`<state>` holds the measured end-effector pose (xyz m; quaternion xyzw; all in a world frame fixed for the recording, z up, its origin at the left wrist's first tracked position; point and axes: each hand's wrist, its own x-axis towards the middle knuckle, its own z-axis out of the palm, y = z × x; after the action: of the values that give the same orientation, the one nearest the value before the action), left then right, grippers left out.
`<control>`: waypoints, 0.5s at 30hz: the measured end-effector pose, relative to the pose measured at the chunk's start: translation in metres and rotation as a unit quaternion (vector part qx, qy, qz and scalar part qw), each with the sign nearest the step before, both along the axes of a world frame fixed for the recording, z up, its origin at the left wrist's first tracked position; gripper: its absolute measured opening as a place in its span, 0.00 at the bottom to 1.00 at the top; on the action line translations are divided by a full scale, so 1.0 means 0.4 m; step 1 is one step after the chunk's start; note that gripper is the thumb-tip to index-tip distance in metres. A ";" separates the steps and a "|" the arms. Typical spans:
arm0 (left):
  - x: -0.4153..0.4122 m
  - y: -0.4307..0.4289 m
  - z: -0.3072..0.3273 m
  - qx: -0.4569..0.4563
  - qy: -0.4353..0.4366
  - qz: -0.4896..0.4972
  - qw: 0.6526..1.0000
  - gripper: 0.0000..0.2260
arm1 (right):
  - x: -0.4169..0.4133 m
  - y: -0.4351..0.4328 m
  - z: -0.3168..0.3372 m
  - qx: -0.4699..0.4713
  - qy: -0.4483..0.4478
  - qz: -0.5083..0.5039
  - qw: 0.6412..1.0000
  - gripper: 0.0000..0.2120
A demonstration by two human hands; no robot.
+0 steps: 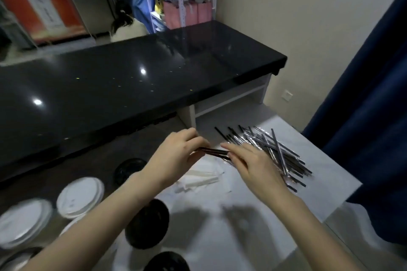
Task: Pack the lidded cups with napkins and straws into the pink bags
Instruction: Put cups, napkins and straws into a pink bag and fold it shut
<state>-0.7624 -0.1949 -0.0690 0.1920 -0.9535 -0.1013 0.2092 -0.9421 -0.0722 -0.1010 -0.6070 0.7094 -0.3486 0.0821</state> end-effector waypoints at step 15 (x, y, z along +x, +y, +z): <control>1.012 0.228 0.280 -0.089 0.047 0.318 0.943 0.08 | 0.877 -0.157 0.300 -0.145 -0.078 0.399 0.902 0.12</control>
<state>-0.3577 -0.1035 0.0430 0.4611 -0.8368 0.0470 0.2915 -0.5913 -0.1352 0.0191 -0.8154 0.3407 -0.4321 0.1799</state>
